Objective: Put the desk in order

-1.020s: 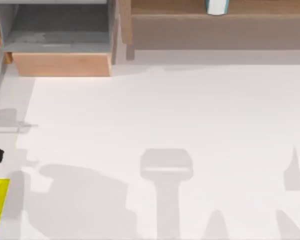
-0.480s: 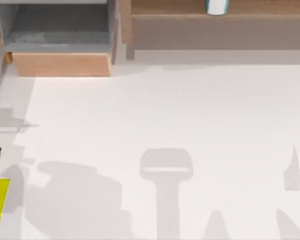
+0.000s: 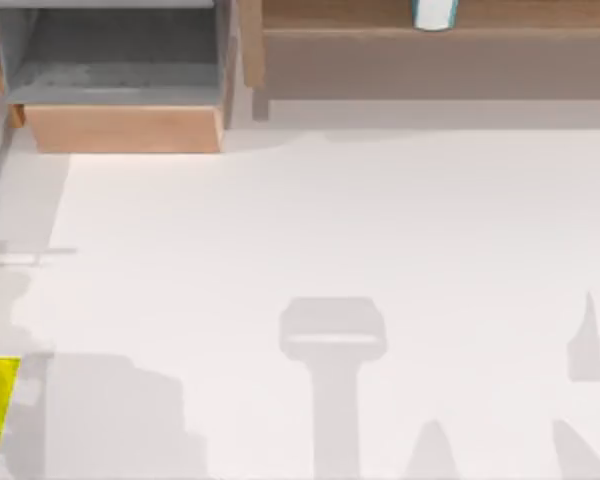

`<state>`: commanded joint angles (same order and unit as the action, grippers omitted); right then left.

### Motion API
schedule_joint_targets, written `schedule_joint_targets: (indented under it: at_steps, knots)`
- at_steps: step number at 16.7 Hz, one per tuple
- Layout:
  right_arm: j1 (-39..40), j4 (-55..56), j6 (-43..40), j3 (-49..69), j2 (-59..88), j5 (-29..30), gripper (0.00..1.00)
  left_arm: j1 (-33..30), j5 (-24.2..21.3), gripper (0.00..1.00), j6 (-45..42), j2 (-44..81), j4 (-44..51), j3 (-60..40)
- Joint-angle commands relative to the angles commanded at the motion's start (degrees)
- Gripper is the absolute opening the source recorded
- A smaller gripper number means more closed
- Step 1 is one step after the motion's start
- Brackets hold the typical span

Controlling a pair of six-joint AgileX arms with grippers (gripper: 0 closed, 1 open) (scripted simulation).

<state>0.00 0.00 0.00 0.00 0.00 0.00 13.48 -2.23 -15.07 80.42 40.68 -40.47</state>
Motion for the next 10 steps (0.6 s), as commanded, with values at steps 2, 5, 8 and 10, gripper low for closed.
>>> schedule_joint_targets:
  at_steps: [2,5,8,10]
  knots:
    - [0.0,0.0,0.0,0.0,0.0,0.0,1.0,0.6,0.9,0.0,1.1,1.2,1.2,1.2]
    - [0.0,0.0,0.0,0.0,0.0,0.0,1.0,0.6,1.0,0.0,1.2,1.3,1.3,1.3]
    - [0.0,0.0,0.0,0.0,0.0,0.0,1.0,0.6,1.0,0.08,1.2,1.3,1.3,1.3]
    - [0.0,0.0,0.0,0.0,0.0,0.0,1.0,0.6,1.0,0.23,1.2,1.3,1.3,1.3]
